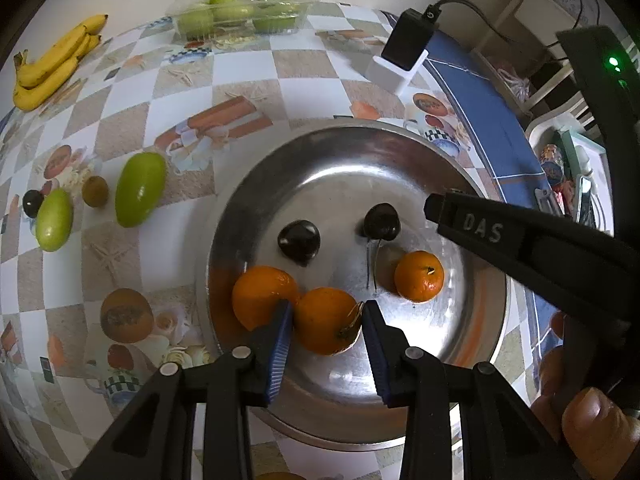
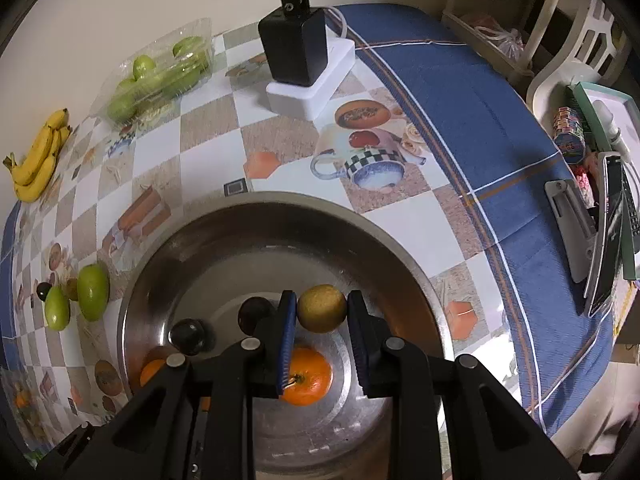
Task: Organize fruits
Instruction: 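Carry both fruits over the steel bowl and open both tools to drop them, then lift both tools out of the bowl back toward the remaining fruits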
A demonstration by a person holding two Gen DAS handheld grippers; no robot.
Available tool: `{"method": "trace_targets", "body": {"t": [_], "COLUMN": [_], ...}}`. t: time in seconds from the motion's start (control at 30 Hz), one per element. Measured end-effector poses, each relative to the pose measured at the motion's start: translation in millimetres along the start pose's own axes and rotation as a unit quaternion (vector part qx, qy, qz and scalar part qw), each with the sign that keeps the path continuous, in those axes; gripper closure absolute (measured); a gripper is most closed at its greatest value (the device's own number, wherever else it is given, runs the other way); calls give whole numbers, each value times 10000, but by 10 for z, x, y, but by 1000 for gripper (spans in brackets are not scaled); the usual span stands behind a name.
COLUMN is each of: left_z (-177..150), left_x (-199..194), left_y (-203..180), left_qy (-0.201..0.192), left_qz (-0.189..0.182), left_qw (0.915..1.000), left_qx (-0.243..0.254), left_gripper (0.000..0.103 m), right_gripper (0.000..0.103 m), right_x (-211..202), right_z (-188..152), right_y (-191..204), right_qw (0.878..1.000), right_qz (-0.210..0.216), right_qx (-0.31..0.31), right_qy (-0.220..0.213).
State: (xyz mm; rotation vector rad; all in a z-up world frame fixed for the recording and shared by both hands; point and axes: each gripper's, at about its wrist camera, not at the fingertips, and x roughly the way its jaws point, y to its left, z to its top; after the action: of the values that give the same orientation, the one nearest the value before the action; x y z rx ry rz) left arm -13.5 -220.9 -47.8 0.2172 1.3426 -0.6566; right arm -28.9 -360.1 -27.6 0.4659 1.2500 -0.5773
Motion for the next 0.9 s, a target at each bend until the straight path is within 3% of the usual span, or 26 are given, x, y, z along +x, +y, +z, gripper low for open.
{"method": "trace_targets", "body": {"t": [0.7, 0.9], "left_z": [5, 11], "left_x": [44, 36], "left_y": [-60, -61], "left_qy": [26, 9], "left_qz": [16, 11], "left_qw": [10000, 10000], "left_qx": [91, 78], "left_gripper": [63, 56], "right_gripper": [76, 66], "right_x": [100, 77], "right_z": [5, 8], "right_y": [-20, -28], "right_qw": [9998, 9998], "right_qz": [-35, -44], "right_qx": [88, 128], "right_qy": [170, 158]}}
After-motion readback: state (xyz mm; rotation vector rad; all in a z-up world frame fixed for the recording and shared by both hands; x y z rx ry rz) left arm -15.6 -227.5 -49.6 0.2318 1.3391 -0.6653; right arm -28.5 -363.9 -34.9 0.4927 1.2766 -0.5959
